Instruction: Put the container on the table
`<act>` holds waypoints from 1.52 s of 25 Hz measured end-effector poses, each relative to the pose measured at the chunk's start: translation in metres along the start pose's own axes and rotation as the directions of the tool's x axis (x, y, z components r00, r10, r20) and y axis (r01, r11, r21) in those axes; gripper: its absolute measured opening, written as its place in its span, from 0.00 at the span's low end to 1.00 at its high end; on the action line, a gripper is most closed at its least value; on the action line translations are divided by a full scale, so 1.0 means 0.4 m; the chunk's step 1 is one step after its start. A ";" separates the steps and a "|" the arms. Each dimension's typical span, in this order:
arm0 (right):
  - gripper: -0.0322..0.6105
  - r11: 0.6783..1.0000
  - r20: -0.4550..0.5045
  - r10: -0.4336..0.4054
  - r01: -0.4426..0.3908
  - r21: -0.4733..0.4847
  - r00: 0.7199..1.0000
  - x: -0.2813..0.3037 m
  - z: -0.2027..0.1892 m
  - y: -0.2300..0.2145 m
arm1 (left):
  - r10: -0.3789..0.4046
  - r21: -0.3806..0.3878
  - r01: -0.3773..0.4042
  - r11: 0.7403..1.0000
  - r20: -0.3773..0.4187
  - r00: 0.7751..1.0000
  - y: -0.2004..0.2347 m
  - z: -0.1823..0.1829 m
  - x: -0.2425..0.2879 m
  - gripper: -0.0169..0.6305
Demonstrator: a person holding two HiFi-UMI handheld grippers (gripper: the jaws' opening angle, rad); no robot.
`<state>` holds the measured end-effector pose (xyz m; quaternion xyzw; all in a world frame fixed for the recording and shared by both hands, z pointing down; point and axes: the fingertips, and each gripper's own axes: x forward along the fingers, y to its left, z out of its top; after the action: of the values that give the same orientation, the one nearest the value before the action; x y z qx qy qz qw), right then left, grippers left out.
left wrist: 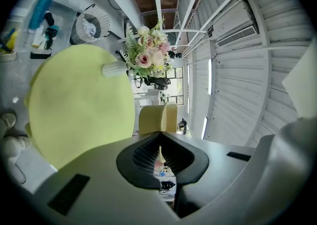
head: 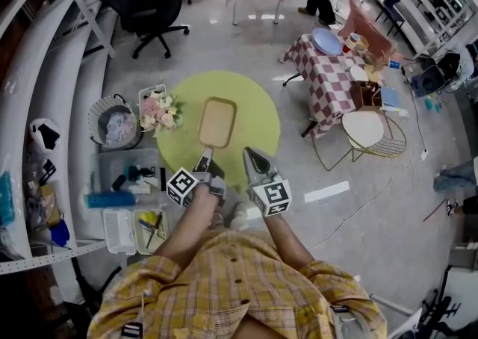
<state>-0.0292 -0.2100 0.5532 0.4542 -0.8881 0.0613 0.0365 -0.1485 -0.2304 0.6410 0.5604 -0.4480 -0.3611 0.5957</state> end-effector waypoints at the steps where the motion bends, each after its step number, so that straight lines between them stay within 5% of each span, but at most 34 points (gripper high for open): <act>1: 0.05 1.000 -0.003 0.003 -0.003 0.000 1.000 0.004 -0.003 -0.003 | 0.007 0.000 -0.007 1.000 0.002 1.000 0.009 0.003 0.008 0.05; 38: 0.05 0.999 -0.043 0.021 -0.020 0.028 0.999 0.131 -0.043 -0.127 | 0.176 -0.003 -0.176 0.984 -0.001 0.984 0.261 0.036 0.214 0.05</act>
<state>-0.0184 -0.2791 0.5804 0.4441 -0.8908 0.0835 0.0488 -0.1408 -0.3036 0.7550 0.5178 -0.4949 -0.3074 0.6265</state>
